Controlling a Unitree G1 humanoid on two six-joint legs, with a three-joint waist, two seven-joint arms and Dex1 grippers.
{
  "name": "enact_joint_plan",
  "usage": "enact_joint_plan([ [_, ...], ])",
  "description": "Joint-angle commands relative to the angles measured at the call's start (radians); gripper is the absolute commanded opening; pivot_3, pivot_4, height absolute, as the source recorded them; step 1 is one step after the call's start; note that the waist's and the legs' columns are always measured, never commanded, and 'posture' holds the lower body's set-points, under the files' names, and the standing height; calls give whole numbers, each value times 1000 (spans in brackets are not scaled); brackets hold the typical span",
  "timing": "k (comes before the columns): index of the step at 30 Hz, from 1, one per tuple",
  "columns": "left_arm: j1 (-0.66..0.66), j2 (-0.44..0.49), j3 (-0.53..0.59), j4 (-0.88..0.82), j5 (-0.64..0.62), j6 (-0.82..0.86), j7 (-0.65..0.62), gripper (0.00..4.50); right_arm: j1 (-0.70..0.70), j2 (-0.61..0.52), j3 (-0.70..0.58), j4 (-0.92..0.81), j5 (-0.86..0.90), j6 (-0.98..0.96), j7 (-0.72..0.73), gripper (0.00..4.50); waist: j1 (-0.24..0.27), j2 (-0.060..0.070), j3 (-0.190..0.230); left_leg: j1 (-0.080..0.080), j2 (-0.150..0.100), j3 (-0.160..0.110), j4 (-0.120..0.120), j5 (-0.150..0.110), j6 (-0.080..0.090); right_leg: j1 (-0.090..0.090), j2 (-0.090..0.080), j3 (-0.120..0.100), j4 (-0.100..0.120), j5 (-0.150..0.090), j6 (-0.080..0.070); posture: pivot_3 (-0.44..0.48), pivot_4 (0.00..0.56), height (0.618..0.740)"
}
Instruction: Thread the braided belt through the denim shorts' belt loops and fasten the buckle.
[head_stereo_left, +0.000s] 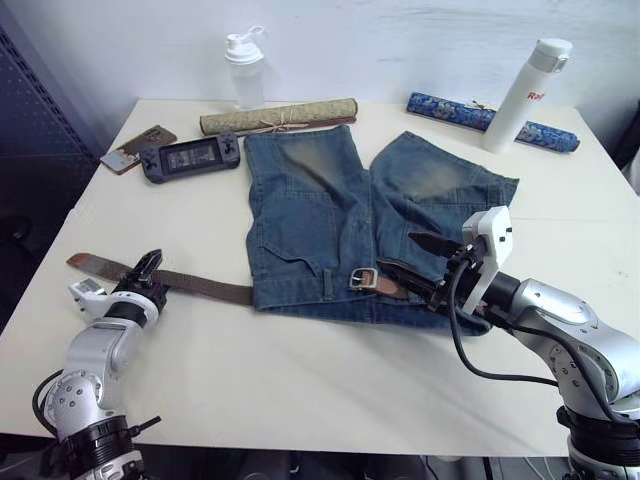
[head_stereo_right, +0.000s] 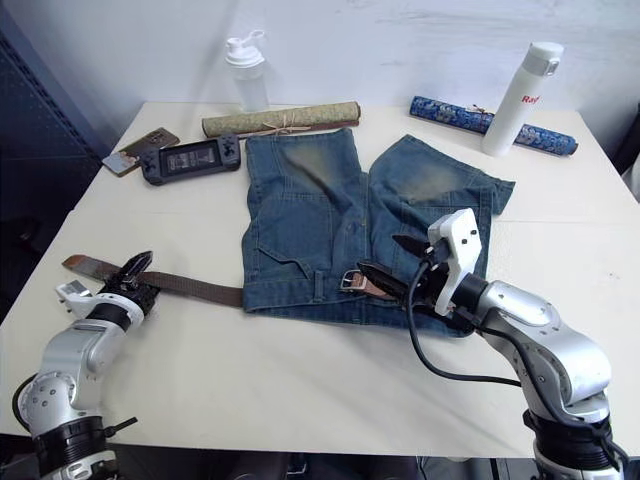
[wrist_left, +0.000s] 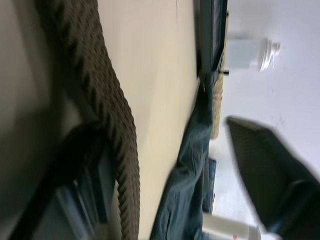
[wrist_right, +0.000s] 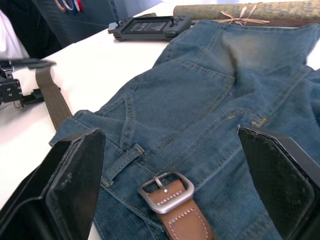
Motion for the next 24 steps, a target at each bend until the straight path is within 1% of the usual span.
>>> enact_joint_plan([
  [1, 38, -1, 11, 39, 116, -49, -17, 1742, -6, -13, -14, -10, -11, -24, 1, 4500, -1, 0, 0, 0, 0, 0, 0, 0, 0, 0, 0, 0, 0, 0, 0, 0, 150, 717],
  [3, 29, 6, -2, 17, 159, -56, -38, 803, -4, -15, -16, -8, -15, -22, 1, 4500, -1, 0, 0, 0, 0, 0, 0, 0, 0, 0, 0, 0, 0, 0, 0, 0, 150, 717],
  [4, 25, 16, -16, -2, 192, -58, -62, 536, -4, -16, -17, -7, -17, -21, 1, 4500, -1, 0, 0, 0, 0, 0, 0, 0, 0, -1, 0, 0, 0, 0, 0, 0, 150, 717],
  [5, 21, 28, -30, -21, 224, -59, -86, 68, -4, -17, -19, -6, -18, -19, 1, 4500, -1, 0, 0, 0, 1, 0, 0, 0, 0, -1, 0, 0, 0, 0, 0, 0, 150, 717],
  [8, 9, 70, -78, -69, 333, -64, -110, 19, -6, -15, -20, -2, -20, -18, 0, 4500, -1, 0, 0, 0, 0, 0, 0, 0, -1, -1, 0, 0, -1, 0, 0, 0, 150, 717],
  [11, -7, 99, -121, -112, 453, -77, -164, 19, -8, -15, -19, 2, -22, -17, 0, 4500, 0, -3, 2, -3, 1, 1, 0, 0, -1, -3, 3, 0, -2, 0, -1, 0, 150, 717],
  [13, -15, 135, -165, -157, 554, -88, -224, 19, -9, -16, -18, 2, -22, -16, 0, 4500, 2, -9, 6, -5, 1, 1, 0, -1, -1, -4, 3, 0, -3, 0, -1, 0, 150, 717],
  [15, -16, 200, -248, -228, 706, -115, -332, 19, -10, -17, -19, 3, -22, -14, -1, 4500, 2, -12, 8, -7, 1, 0, 0, -1, -1, -6, 4, -1, -3, 1, -1, 0, 150, 717],
  [17, -18, 279, -364, -311, 884, -169, -455, 19, -10, -23, -16, 0, -31, -19, 1, 4500, 2, -12, 8, -10, 1, 1, -1, -1, -1, -8, 4, -1, -4, 1, -1, 0, 150, 717],
  [20, -40, 413, -559, -414, 1198, -326, -644, 19, -20, -39, -4, -14, -61, -49, 19, 4500, 6, -10, 8, -18, 0, 1, 0, 0, -1, -16, 4, -1, 0, 1, -2, 0, 150, 717],
  [21, -45, 434, -592, -423, 1262, -368, -683, 19, -23, -43, 0, -18, -70, -58, 25, 4500, 5, -10, 9, -20, -1, 2, -1, 1, 0, -18, 4, -1, 0, 2, -2, 0, 150, 717],
  [22, -61, 470, -640, -420, 1355, -431, -733, 19, -32, -61, 13, -24, -106, -89, 40, 4500, 4, -8, 10, -20, -1, 3, -1, 1, 1, -18, 3, -1, 0, 2, -2, 0, 150, 717],
  [24, -90, 527, -726, -393, 1529, -557, -824, 19, -51, -117, 60, -24, -226, -188, 70, 4500, 2, -6, 11, -20, -1, 4, -1, 3, 4, -18, 4, -1, -1, 2, -2, 0, 150, 717],
])
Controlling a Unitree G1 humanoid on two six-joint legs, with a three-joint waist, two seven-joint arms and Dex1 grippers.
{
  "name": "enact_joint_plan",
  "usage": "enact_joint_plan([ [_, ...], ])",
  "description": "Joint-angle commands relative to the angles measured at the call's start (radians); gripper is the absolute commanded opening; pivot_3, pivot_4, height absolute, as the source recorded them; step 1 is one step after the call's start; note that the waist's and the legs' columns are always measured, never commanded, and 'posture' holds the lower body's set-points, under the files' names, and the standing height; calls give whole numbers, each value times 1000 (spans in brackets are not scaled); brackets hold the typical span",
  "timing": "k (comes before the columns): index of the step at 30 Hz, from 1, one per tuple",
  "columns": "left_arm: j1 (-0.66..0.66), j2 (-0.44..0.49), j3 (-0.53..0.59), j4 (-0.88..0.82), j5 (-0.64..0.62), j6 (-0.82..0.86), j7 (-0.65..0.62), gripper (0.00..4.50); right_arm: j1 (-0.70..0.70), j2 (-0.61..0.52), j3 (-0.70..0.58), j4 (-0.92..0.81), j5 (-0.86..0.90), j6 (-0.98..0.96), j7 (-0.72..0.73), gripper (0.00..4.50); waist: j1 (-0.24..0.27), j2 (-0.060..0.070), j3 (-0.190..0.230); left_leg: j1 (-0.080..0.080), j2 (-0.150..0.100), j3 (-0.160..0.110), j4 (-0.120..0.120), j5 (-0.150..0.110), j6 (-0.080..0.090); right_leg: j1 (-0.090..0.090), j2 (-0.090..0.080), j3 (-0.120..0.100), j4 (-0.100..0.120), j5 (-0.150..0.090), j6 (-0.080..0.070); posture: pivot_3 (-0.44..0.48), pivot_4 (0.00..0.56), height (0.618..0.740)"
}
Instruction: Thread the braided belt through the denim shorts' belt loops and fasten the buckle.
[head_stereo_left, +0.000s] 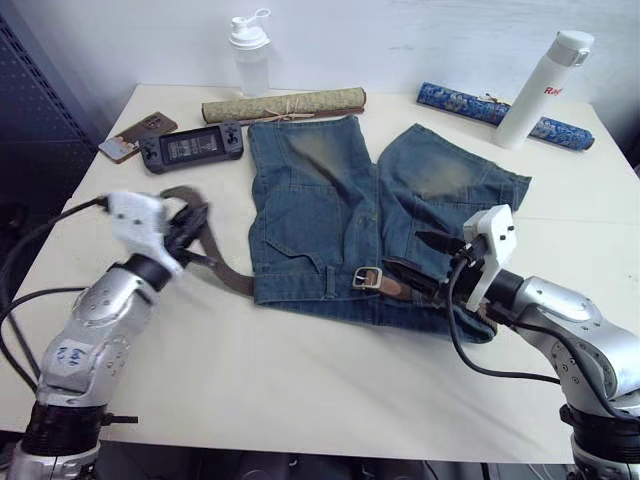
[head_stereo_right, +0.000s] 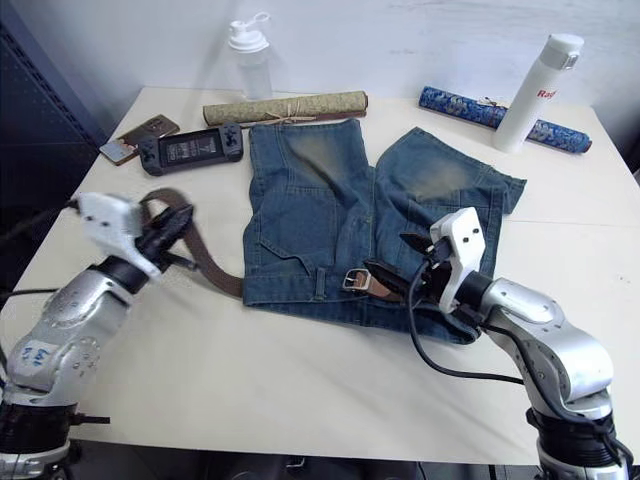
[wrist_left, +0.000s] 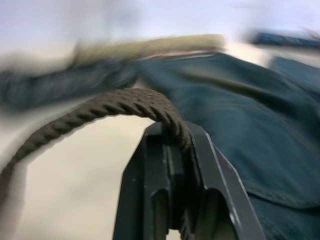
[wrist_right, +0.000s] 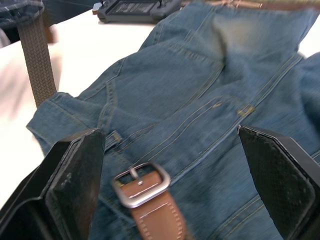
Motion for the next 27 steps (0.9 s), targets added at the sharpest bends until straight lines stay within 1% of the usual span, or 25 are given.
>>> enact_joint_plan([
  [1, -40, 79, -126, 14, 299, -221, -161, 19, -37, -91, 54, -39, -176, -174, 52, 4500, -4, 3, 2, 0, 0, 1, -1, 0, 0, -1, 0, 0, -1, 0, 0, 0, 150, 717],
  [3, -79, 110, -192, 78, 449, -341, -214, 19, -61, -147, 117, -19, -311, -305, 82, 4500, -5, 4, 2, 0, 2, 4, -3, 0, 0, -3, 1, 1, 0, 0, 0, 0, 150, 717],
  [4, -97, 114, -211, 107, 502, -381, -227, 19, -70, -166, 141, -9, -362, -358, 95, 4500, -4, 4, 2, 1, 3, 4, -3, 1, 0, -3, 2, 1, 0, 0, 0, 0, 150, 717],
  [6, -137, 123, -251, 157, 594, -465, -271, 19, -94, -200, 205, 10, -488, -492, 117, 4500, -3, 4, 3, 0, 5, 4, -4, 2, -1, -5, 4, 2, 1, 0, 0, 0, 150, 717],
  [7, -150, 119, -263, 174, 619, -497, -285, 19, -101, -205, 232, 14, -535, -546, 121, 4500, -3, 4, 3, 0, 6, 4, -4, 3, -1, -5, 5, 2, 1, 0, 0, 0, 150, 717],
  [11, -182, 94, -282, 234, 685, -560, -318, 19, -106, -207, 312, 50, -688, -695, 120, 4500, -3, 3, 3, -1, 7, 5, -3, 3, -1, -5, 6, 2, 1, 0, 0, 0, 150, 717],
  [13, -197, 85, -286, 247, 709, -565, -323, 19, -85, -212, 354, 73, -765, -748, 113, 4500, -2, 3, 3, -1, 7, 5, -2, 3, 0, -5, 6, 2, 1, 0, 0, 0, 150, 717],
  [17, -208, 97, -307, 270, 773, -602, -377, 19, -54, -198, 371, 101, -874, -790, 80, 4500, -2, 3, 4, -1, 7, 2, 5, 3, 1, -1, 6, 0, 4, 0, 0, 0, 150, 717],
  [22, -226, 120, -346, 343, 892, -646, -442, 19, -49, -191, 366, 112, -956, -838, 65, 4500, -3, 3, 4, 0, 7, 1, 9, 4, 1, -1, 6, 1, 10, 1, -1, 0, 150, 717],
  [27, -277, 77, -357, 388, 923, -682, -447, 19, -68, -175, 406, 112, -994, -894, 97, 4500, -3, 3, 4, 0, 8, 1, 9, 4, 1, -2, 6, 1, 12, 1, -1, 0, 150, 717],
])
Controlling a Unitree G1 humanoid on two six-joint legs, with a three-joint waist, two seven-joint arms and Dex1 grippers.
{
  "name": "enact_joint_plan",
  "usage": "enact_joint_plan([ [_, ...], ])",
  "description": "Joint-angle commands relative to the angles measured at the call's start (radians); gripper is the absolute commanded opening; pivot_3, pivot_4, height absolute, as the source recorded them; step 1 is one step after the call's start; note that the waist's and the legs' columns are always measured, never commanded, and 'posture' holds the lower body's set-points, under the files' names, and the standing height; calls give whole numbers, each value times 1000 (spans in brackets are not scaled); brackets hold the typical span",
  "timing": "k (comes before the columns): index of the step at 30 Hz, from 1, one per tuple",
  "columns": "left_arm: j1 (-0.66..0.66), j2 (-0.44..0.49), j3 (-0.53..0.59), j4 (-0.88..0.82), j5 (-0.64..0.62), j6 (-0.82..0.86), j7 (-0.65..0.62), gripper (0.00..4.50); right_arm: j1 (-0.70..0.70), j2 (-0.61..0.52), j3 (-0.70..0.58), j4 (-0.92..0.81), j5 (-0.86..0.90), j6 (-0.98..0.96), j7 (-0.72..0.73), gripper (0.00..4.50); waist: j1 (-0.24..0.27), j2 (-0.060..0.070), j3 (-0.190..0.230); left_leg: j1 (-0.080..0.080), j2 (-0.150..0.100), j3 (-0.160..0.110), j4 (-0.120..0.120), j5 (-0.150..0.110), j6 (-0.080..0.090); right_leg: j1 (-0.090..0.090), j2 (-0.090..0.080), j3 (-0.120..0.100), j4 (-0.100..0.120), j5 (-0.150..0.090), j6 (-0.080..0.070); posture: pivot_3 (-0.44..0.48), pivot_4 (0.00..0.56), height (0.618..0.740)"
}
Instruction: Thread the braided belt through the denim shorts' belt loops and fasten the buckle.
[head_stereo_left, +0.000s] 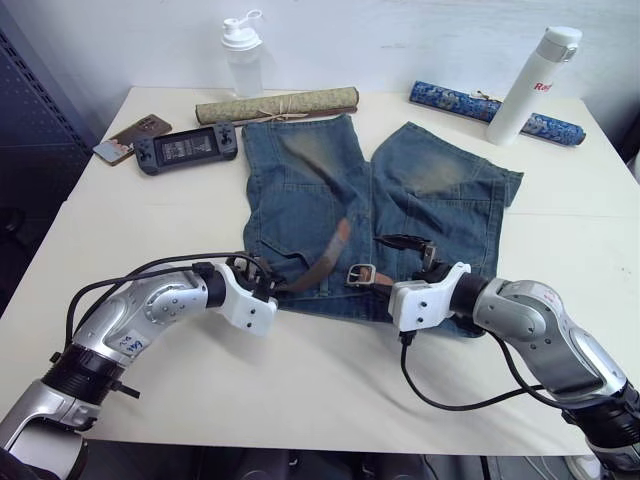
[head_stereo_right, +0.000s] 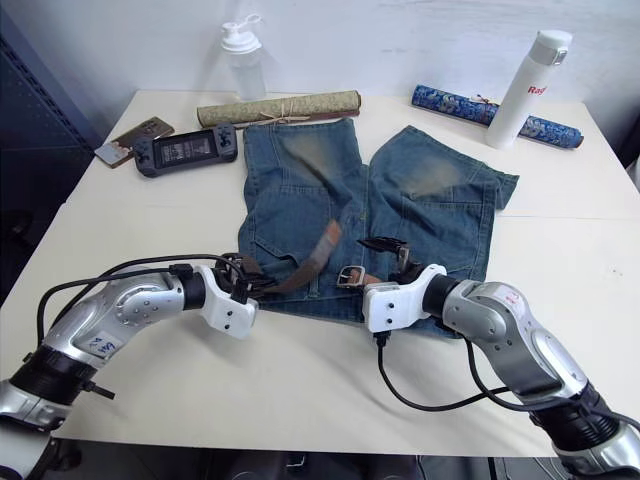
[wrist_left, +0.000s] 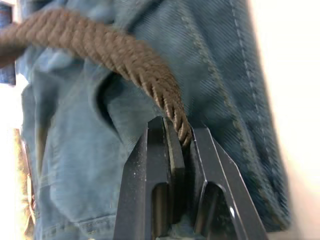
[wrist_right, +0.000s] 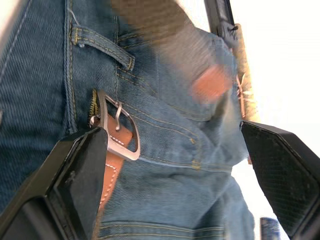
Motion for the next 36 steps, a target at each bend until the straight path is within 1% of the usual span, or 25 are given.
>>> enact_joint_plan([
  [1, -33, -29, -7, 28, 39, -21, 1, 19, -11, 22, 14, -12, -13, -40, 22, 4500, 0, 0, 0, 0, 0, 0, 0, 0, 0, 0, 0, 0, 0, 0, 0, 0, 150, 717],
  [3, -48, -45, -1, 33, 62, -32, 21, 19, -16, 37, 24, -7, -17, -37, 35, 4500, 0, 0, 0, 0, 0, 0, 1, 0, 0, 1, 0, 0, 0, 0, 0, 0, 150, 717],
  [8, -46, -77, 21, 39, 59, -11, 27, 19, -3, 92, 12, -5, 12, 80, 79, 4500, 0, 0, 0, 0, 0, -1, 3, 1, 1, 2, 0, -1, 1, 0, 0, 0, 150, 717],
  [12, -38, -89, 43, 24, 64, 9, 48, 19, 48, 99, 3, -31, 28, 154, 114, 4500, 2, 0, 0, 0, 0, -2, 4, 1, 1, 2, 0, -1, 1, 0, 0, 0, 150, 717],
  [16, -37, -97, 51, 19, 72, 29, 53, 19, 65, 105, -7, -51, 22, 200, 123, 4500, -1, 0, 0, 0, 0, -2, 5, 1, 1, 2, 0, -1, 2, 0, 0, 0, 150, 717],
  [19, -32, -101, 54, 23, 74, 39, 58, 0, 73, 104, -21, -72, 29, 223, 130, 3724, -1, 0, 0, 0, 0, -2, 5, 1, 1, 2, 1, -1, 2, 0, 0, 0, 150, 717],
  [21, -32, -105, 58, 26, 78, 53, 65, 0, 85, 99, -32, -93, 36, 239, 137, 2641, -1, 0, 0, 0, 0, -2, 5, 1, 1, 2, 1, -1, 2, 0, 0, 0, 150, 717],
  [25, -37, -130, 77, 18, 80, 109, 91, 0, 109, 106, -53, -163, 49, 294, 140, 839, 1, 0, 0, 0, 0, -2, 6, 1, 1, 2, 1, -1, 2, 0, 0, 0, 150, 717],
  [26, -37, -139, 83, 16, 85, 129, 100, 0, 113, 112, -54, -179, 52, 310, 141, 240, 2, 0, 0, 0, 0, -2, 7, 1, 1, 2, 1, -1, 3, 0, 0, 0, 150, 717],
  [27, -35, -145, 87, 14, 86, 144, 103, 0, 116, 116, -55, -193, 52, 324, 140, 79, 1, 0, 0, -1, 0, -2, 7, 1, 1, 2, 1, -1, 3, 0, 0, 0, 150, 717],
  [32, -36, -172, 103, 0, 96, 199, 133, 0, 106, 146, -67, -234, 65, 394, 129, 79, 0, 0, 0, 0, 0, -3, 7, 1, 1, 2, 1, -1, 4, 0, 0, 0, 150, 717],
  [35, -27, -196, 122, -14, 56, 227, 141, 0, 67, 142, -73, -216, 33, 369, 104, 79, 1, 0, 0, 0, 0, -3, 8, 1, 1, 2, 1, -1, 4, 0, 0, 0, 150, 717],
  [36, -21, -204, 130, -21, 35, 236, 138, 681, 53, 137, -72, -205, 17, 352, 93, 0, 0, 0, 0, 0, 0, -3, 8, 1, 1, 2, 1, -1, 4, 0, 0, 0, 150, 717],
])
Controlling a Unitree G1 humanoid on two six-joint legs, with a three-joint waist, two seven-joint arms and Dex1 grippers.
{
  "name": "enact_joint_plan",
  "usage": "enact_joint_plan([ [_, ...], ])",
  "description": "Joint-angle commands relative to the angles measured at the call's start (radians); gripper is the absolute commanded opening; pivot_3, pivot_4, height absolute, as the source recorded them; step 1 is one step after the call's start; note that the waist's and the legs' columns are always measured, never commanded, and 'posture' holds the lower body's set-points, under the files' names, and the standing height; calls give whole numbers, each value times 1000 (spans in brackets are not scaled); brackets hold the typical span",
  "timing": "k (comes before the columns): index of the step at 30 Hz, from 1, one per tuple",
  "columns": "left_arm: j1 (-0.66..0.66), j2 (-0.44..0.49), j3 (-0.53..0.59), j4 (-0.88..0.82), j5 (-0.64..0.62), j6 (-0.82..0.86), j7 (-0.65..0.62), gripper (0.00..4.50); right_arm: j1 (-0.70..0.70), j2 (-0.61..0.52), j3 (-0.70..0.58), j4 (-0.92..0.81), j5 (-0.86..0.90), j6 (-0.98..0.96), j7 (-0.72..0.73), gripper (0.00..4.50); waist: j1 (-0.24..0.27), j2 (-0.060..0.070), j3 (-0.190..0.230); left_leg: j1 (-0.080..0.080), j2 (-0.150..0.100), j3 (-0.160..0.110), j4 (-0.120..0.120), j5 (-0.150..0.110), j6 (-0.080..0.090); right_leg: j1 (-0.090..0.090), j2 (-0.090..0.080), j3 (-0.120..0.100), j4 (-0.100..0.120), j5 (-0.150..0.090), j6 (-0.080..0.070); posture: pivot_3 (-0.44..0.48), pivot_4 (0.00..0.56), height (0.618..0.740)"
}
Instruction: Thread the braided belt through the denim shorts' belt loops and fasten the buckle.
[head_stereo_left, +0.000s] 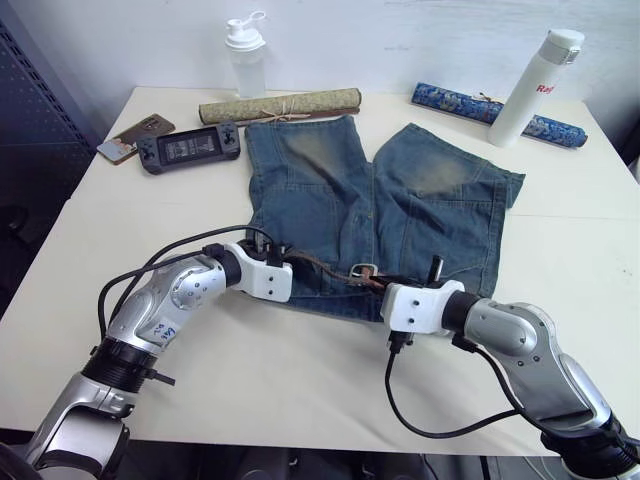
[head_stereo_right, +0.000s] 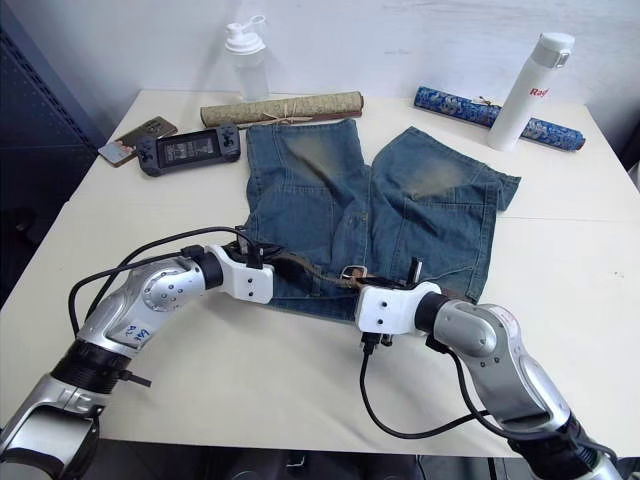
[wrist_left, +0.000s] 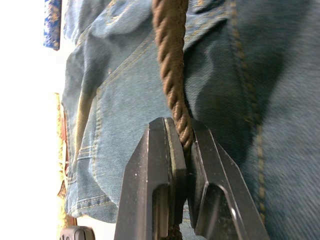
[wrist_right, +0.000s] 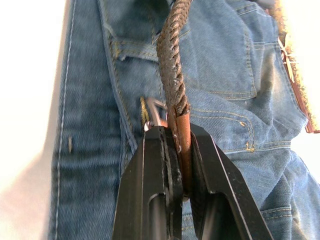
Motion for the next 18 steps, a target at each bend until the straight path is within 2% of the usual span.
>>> enact_joint_plan([
  [1, 22, -28, 64, -56, -73, 46, 7, 859, -67, -10, -39, -14, -46, -62, -55, 0, 0, 0, 0, 0, 0, 0, 0, 0, 0, 0, 0, 0, 0, 0, 0, 0, 150, 717],
  [2, 35, -36, 73, -66, -110, 62, -14, 887, -87, -12, -38, 7, -71, -85, -81, 0, -1, 0, 0, 0, 0, 0, 0, 0, 0, 0, 0, 0, 0, 0, 0, 0, 150, 717],
  [3, 45, -43, 84, -76, -139, 79, -28, 1515, -102, -13, -36, 23, -89, -103, -100, 0, -1, 0, 0, 0, 0, 0, 1, 0, 0, 0, 0, 0, 0, 0, 0, 0, 150, 717],
  [6, 81, -58, 126, -135, -260, 149, -98, 2088, -139, -12, -36, 80, -138, -149, -160, 0, -2, 0, 0, 0, 0, 0, 1, 0, 0, 0, 0, 0, 1, 0, 0, 0, 150, 717],
  [9, 116, -73, 197, -241, -449, 286, -175, 2088, -167, -6, -42, 132, -176, -176, -217, 0, -3, 0, 0, 0, 0, 0, 1, 0, 0, 0, 0, 0, 1, 0, 0, 0, 150, 717],
  [11, 146, -102, 277, -368, -757, 493, -229, 2088, -198, 0, -31, 177, -216, -219, -271, 0, -3, 0, 0, 0, 0, 0, 2, 0, 0, 0, 0, 0, 1, 0, 0, 0, 150, 717],
  [13, 171, -118, 341, -463, -1101, 750, -222, 2088, -230, 12, -8, 214, -251, -253, -310, 0, -2, 0, 0, 0, 0, 0, 2, 0, 0, 0, 0, 0, 1, 0, 0, 0, 150, 717],
  [14, 178, -133, 366, -483, -1242, 803, -190, 2088, -241, 20, 3, 229, -261, -261, -320, 0, -4, 0, 0, -1, 0, -1, 4, 0, 0, 0, 0, 0, 1, 0, 0, 0, 150, 717],
  [16, 174, -174, 433, -478, -1354, 936, -121, 2088, -252, 28, 17, 259, -277, -284, -339, 0, -6, 0, 0, -1, 1, -2, 7, -1, 0, 1, 1, 0, 2, 0, 0, 0, 150, 717],
  [18, 204, -133, 480, -462, -1598, 1101, -77, 2088, -258, 36, 22, 285, -290, -305, -359, 0, -9, 0, 0, 0, 2, -4, 8, -1, -1, 3, 1, 2, 2, 0, 0, 0, 150, 717],
])
